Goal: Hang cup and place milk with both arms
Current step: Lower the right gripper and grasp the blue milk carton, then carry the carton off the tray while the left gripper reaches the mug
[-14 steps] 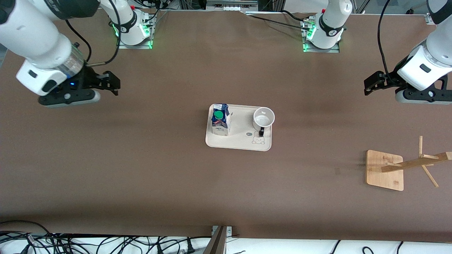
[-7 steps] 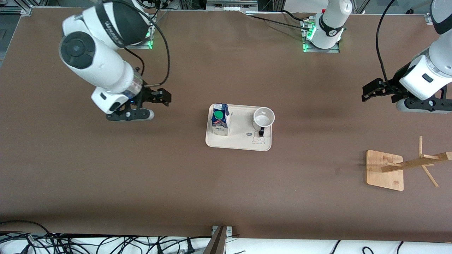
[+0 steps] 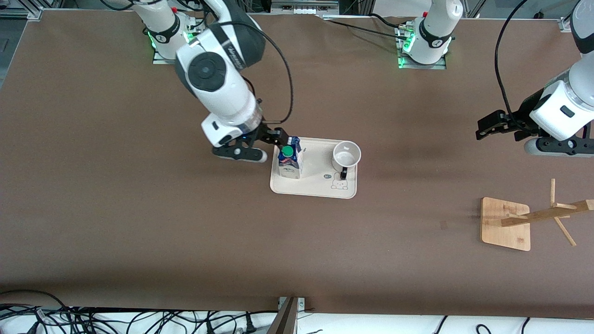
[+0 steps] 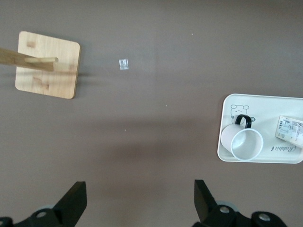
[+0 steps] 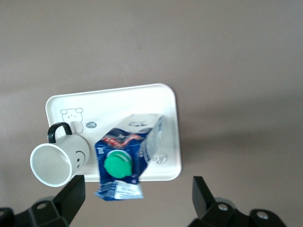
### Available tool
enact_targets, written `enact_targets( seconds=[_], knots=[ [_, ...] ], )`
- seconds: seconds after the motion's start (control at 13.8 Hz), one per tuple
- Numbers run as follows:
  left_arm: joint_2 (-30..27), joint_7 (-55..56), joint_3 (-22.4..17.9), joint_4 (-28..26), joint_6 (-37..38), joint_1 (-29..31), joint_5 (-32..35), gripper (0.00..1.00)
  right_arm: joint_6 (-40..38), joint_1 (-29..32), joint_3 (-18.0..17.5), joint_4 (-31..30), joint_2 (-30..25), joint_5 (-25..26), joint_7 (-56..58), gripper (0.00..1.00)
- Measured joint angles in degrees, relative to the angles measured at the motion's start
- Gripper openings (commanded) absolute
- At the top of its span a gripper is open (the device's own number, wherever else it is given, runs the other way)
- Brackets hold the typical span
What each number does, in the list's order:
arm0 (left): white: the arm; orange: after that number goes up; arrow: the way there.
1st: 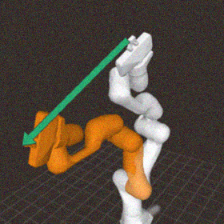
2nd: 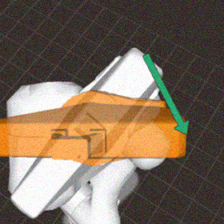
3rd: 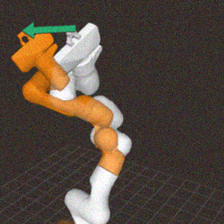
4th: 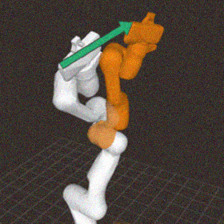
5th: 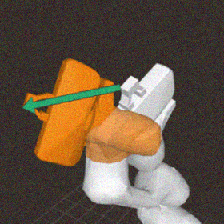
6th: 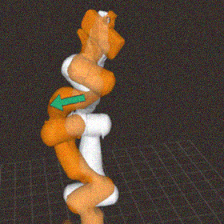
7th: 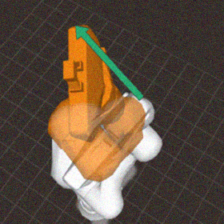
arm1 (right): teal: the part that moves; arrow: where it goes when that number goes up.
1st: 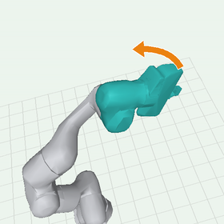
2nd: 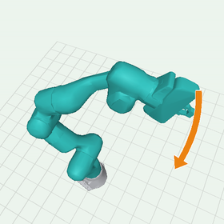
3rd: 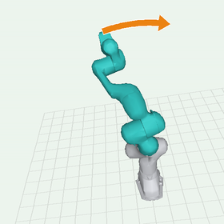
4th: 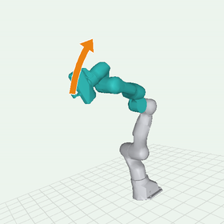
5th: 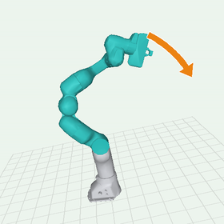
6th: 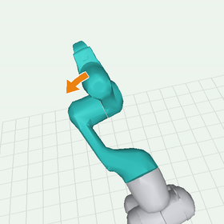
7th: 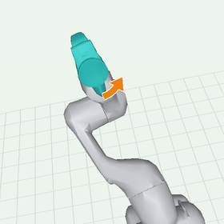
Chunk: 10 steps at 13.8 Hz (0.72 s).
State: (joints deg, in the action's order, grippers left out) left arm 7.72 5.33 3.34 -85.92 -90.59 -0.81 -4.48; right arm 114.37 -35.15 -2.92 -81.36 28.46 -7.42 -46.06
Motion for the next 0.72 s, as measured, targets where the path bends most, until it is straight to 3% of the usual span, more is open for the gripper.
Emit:
enact_targets(
  seconds=[0.22,0.58,0.72],
  knots=[
    [0.0,1.1,0.3,0.1,0.6,-0.1,-0.6,1.0,0.1,-2.1,0.1,3.3,4.8,0.6,-2.1,1.0],
    [1.2,1.7,0.3,0.6,0.8,0.0,-0.7,1.0,1.3,-4.6,0.2,4.0,7.5,4.2,-6.0,0.98],
    [1.8,2.0,0.2,0.9,0.8,0.0,-0.7,1.0,2.0,-5.5,0.2,4.0,8.6,6.1,-6.9,0.74]
  ],
)
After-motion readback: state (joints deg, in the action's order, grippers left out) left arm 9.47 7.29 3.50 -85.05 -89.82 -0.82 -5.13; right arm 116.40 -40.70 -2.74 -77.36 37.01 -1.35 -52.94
